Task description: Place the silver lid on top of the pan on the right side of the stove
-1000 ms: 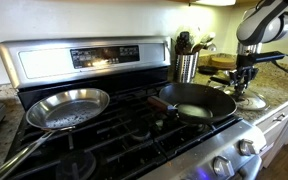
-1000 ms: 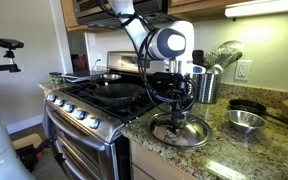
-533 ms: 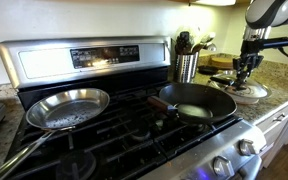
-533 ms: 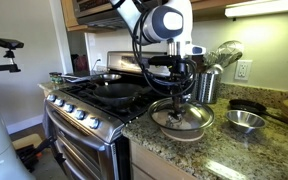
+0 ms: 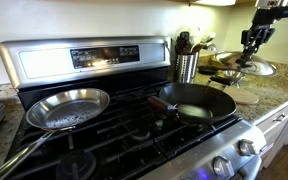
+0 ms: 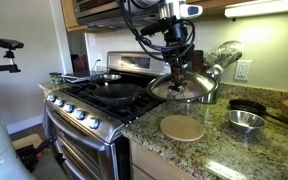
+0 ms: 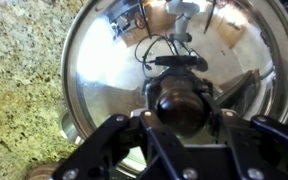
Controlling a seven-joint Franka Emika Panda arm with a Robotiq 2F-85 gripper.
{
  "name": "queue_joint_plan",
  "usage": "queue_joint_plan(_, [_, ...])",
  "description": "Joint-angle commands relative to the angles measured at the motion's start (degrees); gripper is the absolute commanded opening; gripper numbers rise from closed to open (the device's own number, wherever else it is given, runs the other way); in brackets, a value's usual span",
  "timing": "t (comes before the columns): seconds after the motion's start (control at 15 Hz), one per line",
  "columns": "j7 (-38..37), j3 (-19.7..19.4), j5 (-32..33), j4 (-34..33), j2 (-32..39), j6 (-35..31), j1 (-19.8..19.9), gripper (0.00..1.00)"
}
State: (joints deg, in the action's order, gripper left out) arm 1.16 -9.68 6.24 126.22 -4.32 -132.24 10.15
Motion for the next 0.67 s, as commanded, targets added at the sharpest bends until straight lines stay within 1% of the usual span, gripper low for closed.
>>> queue_joint_plan(0.0, [1.83,1.68,-0.44,0.99,-5.22,2.16,-1.73,0.21])
queue_joint_plan(0.33, [4.47,5.96,-1.69,-0.18,-6.57,3.01,-6.14,0.21])
queue_joint_plan(0.6, [8.15,9.66,-3.38,-0.57,-4.99,1.92,-10.88,0.21])
